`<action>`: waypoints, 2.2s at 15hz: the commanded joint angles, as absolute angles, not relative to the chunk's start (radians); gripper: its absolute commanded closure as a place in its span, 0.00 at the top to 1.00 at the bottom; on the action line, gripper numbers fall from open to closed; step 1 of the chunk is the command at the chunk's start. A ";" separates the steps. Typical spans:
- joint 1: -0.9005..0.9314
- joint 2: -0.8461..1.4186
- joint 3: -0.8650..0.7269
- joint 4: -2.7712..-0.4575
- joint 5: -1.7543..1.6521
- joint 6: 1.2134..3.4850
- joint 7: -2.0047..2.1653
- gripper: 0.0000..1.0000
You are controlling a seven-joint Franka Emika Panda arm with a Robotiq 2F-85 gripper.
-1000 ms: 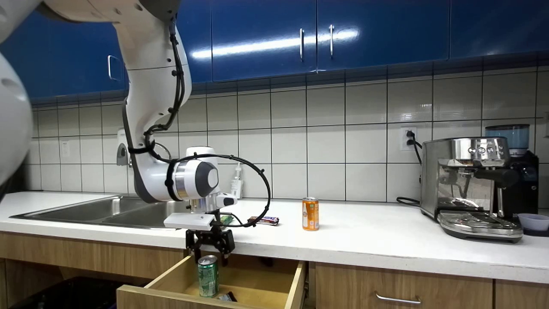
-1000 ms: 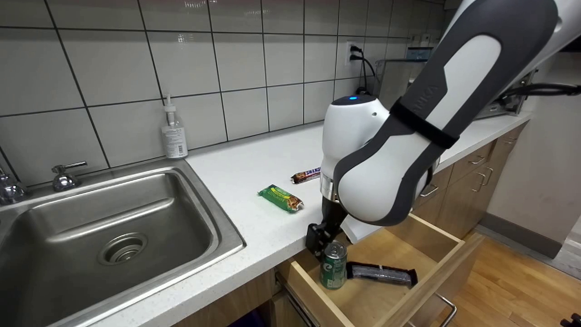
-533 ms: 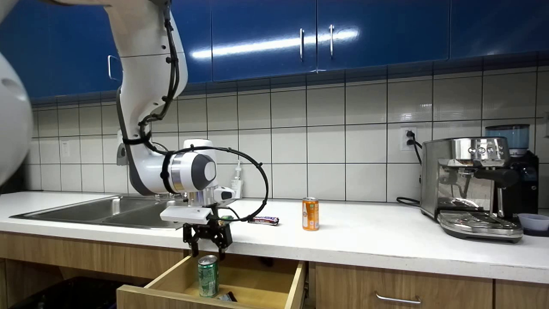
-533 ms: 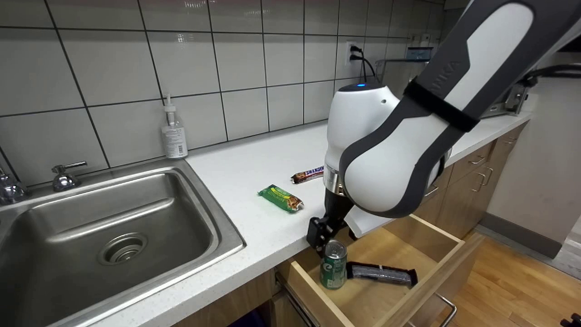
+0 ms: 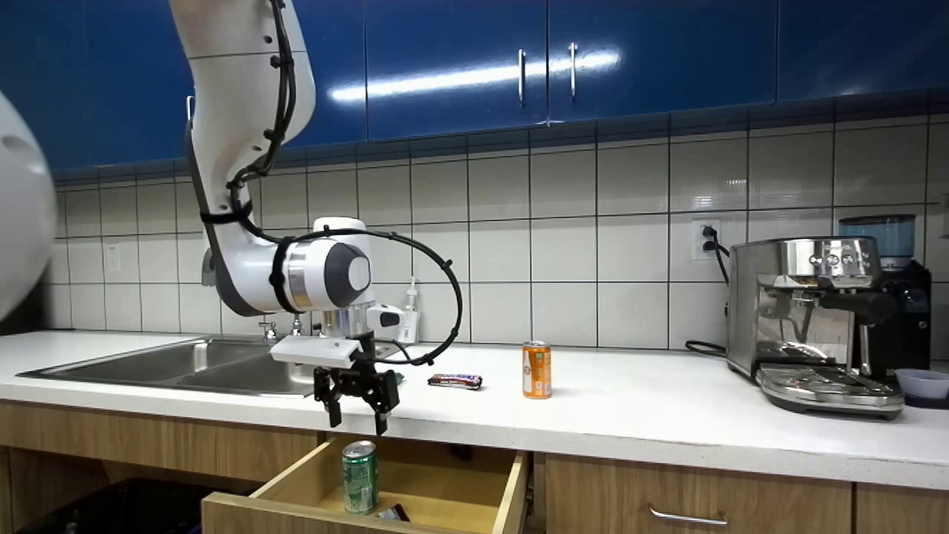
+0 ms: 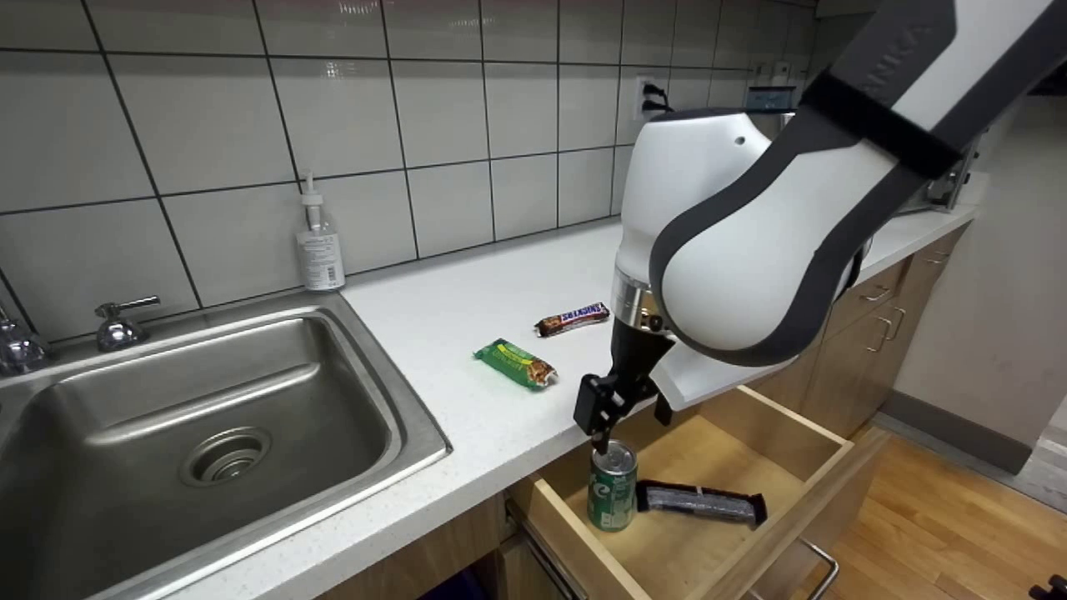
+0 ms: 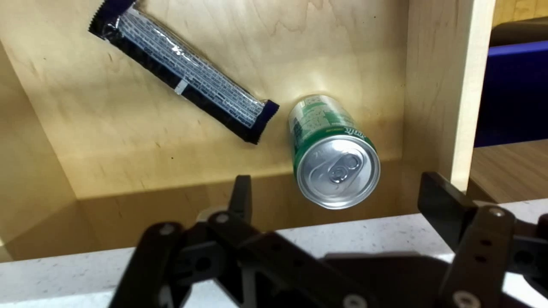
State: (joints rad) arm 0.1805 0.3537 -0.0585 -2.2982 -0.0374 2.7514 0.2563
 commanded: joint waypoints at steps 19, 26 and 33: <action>0.056 0.259 -0.139 -2.151 0.035 2.555 0.520 1.00; 0.019 0.304 -0.166 -2.030 0.061 2.496 0.576 1.00; -0.026 0.396 -0.179 -1.880 0.118 2.423 0.614 1.00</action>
